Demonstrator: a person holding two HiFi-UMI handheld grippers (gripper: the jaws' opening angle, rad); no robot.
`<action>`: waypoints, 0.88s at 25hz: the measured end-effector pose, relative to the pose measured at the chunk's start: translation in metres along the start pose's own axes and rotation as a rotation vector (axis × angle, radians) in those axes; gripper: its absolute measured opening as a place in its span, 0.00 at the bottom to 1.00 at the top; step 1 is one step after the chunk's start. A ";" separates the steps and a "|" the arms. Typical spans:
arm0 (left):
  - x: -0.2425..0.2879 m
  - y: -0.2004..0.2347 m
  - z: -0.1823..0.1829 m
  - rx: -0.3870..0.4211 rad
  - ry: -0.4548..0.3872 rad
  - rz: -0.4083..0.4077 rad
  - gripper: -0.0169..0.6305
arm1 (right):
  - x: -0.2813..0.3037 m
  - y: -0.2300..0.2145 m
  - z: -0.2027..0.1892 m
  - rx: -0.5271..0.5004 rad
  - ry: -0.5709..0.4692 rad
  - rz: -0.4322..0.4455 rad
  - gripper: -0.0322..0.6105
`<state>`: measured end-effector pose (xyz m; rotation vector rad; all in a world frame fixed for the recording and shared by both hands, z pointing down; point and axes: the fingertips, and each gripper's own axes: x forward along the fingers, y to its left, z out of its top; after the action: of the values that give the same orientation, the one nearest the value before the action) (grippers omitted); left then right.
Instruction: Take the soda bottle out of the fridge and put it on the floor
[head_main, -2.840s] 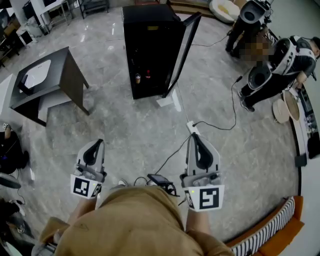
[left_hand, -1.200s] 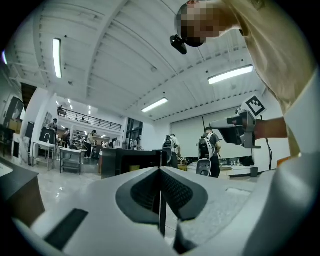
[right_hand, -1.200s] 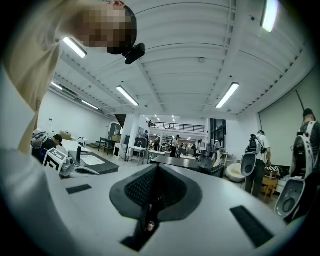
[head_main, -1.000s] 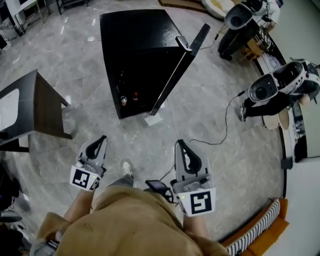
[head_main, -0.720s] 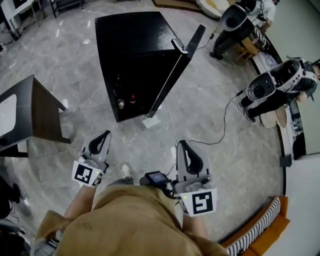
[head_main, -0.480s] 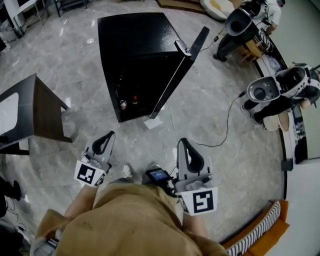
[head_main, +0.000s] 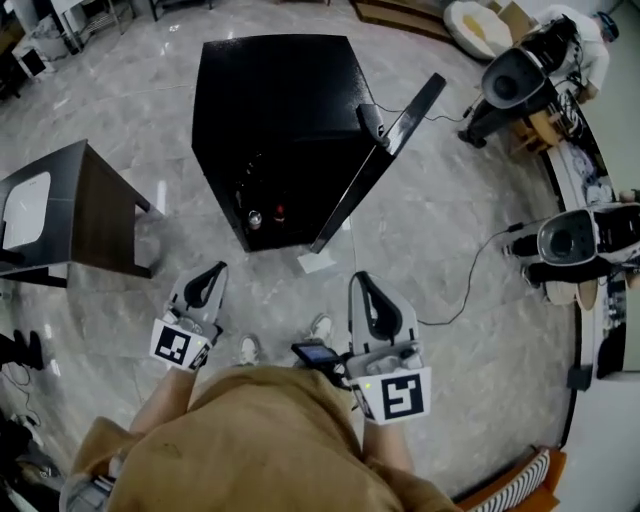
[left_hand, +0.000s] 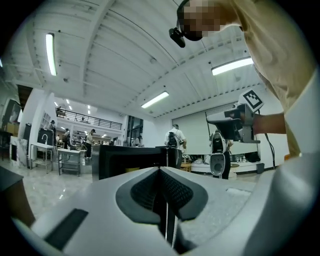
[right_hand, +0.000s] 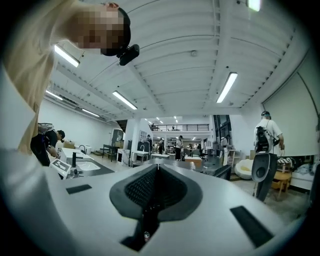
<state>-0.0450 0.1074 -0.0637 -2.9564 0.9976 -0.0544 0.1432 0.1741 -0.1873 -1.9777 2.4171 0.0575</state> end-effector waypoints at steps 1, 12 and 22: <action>0.009 -0.005 0.001 -0.006 -0.001 0.017 0.03 | 0.005 -0.012 -0.003 0.008 0.005 0.023 0.05; 0.104 -0.003 -0.036 0.045 0.057 0.207 0.03 | 0.070 -0.092 -0.058 0.057 0.094 0.247 0.05; 0.145 0.049 -0.178 -0.004 0.189 0.155 0.03 | 0.121 -0.067 -0.143 0.045 0.219 0.253 0.05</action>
<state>0.0340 -0.0207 0.1163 -2.9086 1.2463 -0.3354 0.1865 0.0370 -0.0500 -1.7307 2.7645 -0.2201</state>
